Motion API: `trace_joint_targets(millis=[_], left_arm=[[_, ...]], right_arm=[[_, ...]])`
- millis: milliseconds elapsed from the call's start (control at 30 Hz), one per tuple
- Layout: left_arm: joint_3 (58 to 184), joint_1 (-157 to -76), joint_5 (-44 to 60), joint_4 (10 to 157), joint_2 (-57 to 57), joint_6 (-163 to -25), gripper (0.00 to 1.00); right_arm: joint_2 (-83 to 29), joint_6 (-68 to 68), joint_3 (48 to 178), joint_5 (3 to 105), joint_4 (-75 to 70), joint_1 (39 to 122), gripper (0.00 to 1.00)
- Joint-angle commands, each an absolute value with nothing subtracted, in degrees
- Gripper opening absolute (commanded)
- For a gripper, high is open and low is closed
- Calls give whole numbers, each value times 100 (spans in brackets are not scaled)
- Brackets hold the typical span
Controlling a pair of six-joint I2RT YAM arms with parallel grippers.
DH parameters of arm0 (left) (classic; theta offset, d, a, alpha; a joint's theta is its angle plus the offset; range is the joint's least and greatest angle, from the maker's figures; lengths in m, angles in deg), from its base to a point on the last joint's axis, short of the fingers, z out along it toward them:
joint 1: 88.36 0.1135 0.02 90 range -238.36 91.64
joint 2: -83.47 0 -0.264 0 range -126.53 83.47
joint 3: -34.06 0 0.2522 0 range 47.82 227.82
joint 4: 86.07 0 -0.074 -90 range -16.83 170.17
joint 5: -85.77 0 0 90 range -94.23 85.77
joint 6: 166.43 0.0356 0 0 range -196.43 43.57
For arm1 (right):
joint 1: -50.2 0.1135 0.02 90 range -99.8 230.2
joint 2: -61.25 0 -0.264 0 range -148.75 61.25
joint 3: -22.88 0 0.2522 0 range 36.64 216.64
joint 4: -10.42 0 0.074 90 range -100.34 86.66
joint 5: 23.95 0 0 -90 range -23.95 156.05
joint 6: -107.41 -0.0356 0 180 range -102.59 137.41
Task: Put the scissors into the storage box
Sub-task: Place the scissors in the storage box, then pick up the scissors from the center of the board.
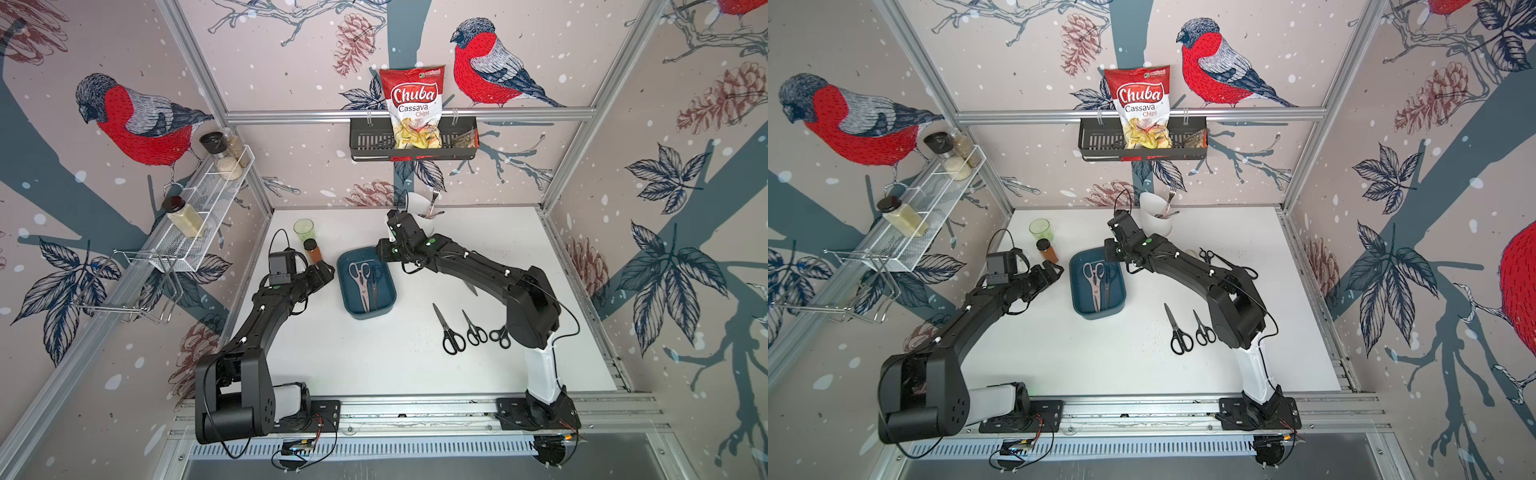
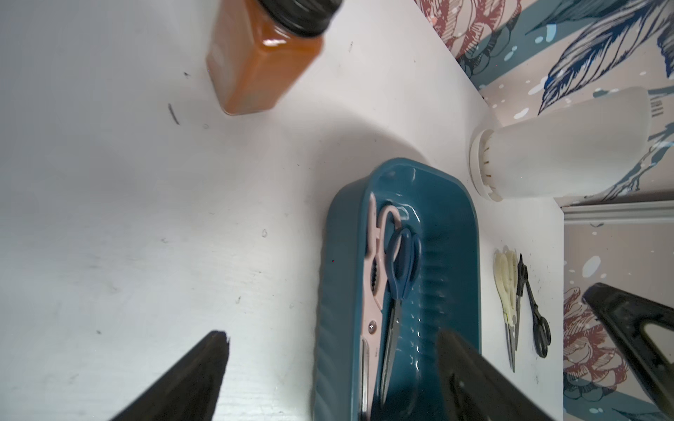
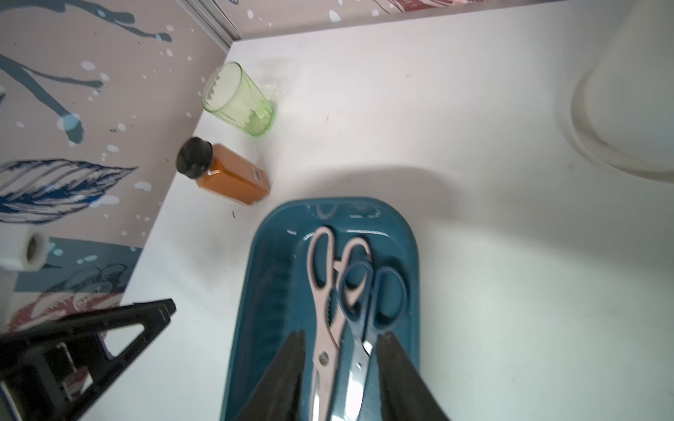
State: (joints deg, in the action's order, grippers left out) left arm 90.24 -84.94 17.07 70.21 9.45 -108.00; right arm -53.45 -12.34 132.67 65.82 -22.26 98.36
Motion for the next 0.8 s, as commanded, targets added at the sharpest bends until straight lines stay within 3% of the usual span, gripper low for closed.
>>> trace_joint_targets(millis=[0,433,767], left_arm=[[9140,-8997,1333,6891,990,-10666,93],[9678,-11371,-145,6517,1123,-11020,93],[10035,-12265,-423,6559,320,-11226,93]], right_arm=[[-4762,-1015,12471,6979,-2516,9832,39],[-2719,-1722,9632,7593,-3471,9816,41],[-1816,-2317,8357,7504,-3955,9705,38]])
